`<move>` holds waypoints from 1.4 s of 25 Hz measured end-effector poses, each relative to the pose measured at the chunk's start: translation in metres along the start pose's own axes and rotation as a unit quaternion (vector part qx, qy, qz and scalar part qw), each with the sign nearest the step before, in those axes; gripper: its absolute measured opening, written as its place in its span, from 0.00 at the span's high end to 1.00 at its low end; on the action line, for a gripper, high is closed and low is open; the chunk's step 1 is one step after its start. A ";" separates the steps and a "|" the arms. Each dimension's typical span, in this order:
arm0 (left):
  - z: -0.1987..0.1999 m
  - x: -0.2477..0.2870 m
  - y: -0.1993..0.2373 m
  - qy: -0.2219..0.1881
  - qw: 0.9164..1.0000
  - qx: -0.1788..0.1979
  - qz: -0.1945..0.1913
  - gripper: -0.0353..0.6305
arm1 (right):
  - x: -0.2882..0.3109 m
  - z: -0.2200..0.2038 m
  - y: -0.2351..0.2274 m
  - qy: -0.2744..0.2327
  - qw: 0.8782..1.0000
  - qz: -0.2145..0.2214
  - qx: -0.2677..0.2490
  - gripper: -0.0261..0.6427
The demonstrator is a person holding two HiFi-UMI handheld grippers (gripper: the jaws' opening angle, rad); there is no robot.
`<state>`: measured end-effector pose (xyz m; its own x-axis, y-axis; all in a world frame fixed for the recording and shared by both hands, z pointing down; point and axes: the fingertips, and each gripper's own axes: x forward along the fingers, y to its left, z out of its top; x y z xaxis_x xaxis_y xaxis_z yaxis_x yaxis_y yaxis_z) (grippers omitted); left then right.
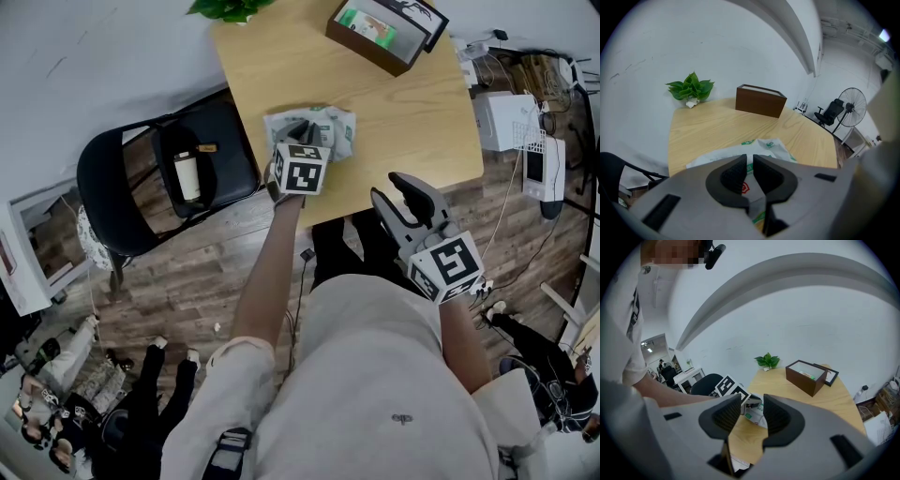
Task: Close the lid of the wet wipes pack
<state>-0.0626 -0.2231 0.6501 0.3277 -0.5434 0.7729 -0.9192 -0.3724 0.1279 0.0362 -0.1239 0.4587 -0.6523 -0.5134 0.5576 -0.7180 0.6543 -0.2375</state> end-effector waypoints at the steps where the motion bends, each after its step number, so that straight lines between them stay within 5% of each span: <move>1: 0.000 0.000 0.000 0.001 1.000 0.000 0.000 0.89 | -0.001 -0.001 0.000 -0.001 1.000 0.000 0.000 0.76; 16: -0.002 -0.020 -0.007 -0.020 1.000 0.024 -0.002 0.89 | -0.010 0.002 0.010 -0.011 1.000 -0.002 -0.002 0.76; 25: -0.010 -0.074 -0.020 -0.050 0.999 0.008 0.009 0.91 | -0.021 0.009 0.022 -0.032 0.999 0.022 -0.019 0.76; 35: -0.024 -0.144 -0.080 -0.086 0.996 -0.022 0.023 0.92 | -0.069 0.002 0.042 -0.057 0.995 0.059 -0.053 0.84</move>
<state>-0.0413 -0.0969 0.5440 0.3141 -0.6811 0.6614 -0.9416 -0.3127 0.1251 0.0503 -0.0623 0.4088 -0.7576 -0.4856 0.4362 -0.6095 0.7653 -0.2068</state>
